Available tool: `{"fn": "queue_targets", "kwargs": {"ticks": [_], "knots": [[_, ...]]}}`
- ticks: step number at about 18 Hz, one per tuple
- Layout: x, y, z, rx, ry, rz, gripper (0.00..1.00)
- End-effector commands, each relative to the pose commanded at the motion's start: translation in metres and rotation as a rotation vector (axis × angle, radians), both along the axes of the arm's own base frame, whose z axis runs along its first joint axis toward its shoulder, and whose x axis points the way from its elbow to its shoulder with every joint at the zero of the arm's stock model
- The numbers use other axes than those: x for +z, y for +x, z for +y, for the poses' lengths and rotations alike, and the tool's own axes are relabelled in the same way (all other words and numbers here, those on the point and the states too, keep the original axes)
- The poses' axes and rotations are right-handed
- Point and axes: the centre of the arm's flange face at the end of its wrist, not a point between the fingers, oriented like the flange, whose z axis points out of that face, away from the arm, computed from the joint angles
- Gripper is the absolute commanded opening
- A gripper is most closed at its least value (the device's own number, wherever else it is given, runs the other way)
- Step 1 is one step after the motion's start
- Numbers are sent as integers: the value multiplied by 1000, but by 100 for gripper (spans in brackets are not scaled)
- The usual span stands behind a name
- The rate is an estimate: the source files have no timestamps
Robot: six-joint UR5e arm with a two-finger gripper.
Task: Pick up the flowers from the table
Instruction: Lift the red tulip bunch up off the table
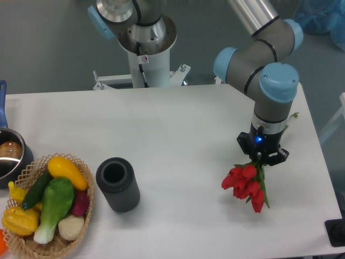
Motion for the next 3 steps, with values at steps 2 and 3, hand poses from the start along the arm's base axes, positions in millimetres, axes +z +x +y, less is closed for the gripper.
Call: {"fn": "queue_targets", "kwargs": {"ticks": [2,3], "knots": [[14,-1,-5,0,-8,-13,0],[14,0,-6,-1,-11,-15,0]]}}
